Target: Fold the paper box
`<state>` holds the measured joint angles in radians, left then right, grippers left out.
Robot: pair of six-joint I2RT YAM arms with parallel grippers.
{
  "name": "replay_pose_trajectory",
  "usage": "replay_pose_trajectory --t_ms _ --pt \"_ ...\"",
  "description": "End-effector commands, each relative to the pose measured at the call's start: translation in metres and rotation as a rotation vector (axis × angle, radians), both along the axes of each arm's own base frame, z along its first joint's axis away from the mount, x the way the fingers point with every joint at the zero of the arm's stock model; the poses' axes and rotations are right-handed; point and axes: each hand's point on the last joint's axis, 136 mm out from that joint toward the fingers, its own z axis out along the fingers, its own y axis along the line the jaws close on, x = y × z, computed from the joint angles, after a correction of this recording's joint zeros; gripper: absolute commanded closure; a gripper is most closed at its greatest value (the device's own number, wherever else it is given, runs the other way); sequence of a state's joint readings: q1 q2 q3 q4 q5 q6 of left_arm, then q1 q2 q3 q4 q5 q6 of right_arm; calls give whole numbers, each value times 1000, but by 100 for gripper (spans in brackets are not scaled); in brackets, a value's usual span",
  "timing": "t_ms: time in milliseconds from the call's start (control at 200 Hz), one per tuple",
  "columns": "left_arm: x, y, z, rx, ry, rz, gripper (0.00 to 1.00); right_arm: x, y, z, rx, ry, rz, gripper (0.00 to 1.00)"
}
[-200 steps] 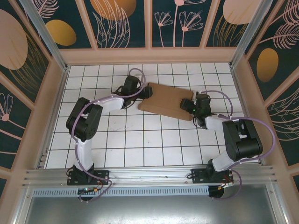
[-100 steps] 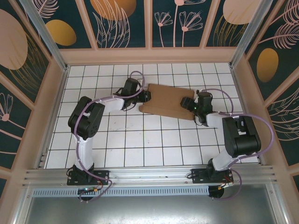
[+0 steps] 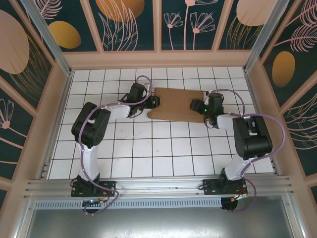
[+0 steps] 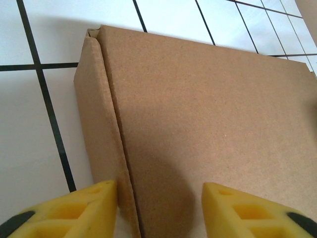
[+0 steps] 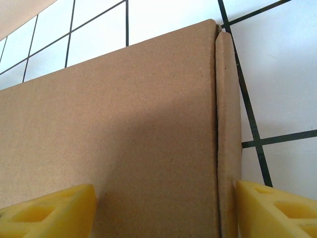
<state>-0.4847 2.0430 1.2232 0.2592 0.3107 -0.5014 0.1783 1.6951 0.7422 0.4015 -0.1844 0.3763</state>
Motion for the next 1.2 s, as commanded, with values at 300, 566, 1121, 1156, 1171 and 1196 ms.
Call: replay_pose_trajectory --t_ms 300,566,1121,1156,1171,1196 --pt "-14 -8 22 45 -46 -6 25 -8 -3 42 120 -52 18 10" --pt "-12 14 -6 103 30 68 29 -17 -24 43 185 -56 -49 10" --pt "-17 11 0 18 52 36 29 -22 -27 10 183 36 -43 21" --pt "-17 11 8 9 39 37 29 -22 -28 5 177 48 -45 23" --pt "-17 11 12 4 35 38 28 -22 -28 3 175 52 -47 24" --pt "-17 10 18 -5 24 34 27 -23 -28 -1 176 62 -49 26"
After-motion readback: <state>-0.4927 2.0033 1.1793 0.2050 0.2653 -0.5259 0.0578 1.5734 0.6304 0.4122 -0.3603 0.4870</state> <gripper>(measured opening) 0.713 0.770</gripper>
